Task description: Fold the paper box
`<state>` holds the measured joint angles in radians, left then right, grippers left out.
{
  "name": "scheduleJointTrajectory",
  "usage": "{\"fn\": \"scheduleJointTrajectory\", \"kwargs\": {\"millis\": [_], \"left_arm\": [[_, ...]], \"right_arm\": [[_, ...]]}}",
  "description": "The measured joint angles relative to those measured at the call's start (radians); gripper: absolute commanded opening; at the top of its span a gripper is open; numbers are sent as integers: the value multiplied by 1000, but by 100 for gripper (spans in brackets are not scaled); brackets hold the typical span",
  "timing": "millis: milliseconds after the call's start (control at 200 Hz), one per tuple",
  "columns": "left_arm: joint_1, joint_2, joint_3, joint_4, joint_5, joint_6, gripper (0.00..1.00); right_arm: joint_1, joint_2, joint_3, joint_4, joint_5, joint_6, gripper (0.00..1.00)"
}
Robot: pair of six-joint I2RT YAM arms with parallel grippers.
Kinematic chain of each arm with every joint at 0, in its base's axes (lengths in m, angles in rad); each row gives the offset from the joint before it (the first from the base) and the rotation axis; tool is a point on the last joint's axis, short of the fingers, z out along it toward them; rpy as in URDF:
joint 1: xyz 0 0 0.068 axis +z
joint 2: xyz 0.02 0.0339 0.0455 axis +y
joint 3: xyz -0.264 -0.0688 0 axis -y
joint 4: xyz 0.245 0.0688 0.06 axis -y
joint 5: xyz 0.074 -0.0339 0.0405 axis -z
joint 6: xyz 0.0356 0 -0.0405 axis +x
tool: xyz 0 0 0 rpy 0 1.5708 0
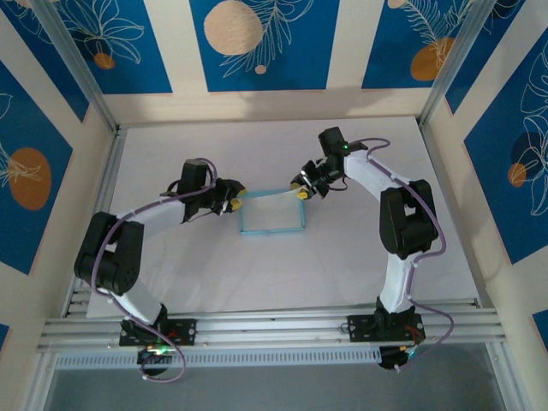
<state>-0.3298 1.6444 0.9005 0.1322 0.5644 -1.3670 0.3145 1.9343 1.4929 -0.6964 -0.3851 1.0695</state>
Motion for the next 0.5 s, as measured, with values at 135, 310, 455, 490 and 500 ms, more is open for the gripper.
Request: {"fn": "scheduleJointTrajectory", "kwargs": {"millis": [135,310,455,490,500], "left_arm": [[0,10,-3,33,0,-38,30],[0,15,-4,76,0,-75,30],[0,15,-4,110,1,-109,30],[0,15,-4,116,3,-116,30],[0,15,-4,116,3,-116,30]], "right_arm": [[-3,5,14,-16,-3,-9,24],[-21,72,101,-67,-42,-32,27],[-37,122,195,-139,-67,-51,28],[-39,132,225,-161,-68,-59,29],[-39,134,233,-166,-67,-60,29]]}}
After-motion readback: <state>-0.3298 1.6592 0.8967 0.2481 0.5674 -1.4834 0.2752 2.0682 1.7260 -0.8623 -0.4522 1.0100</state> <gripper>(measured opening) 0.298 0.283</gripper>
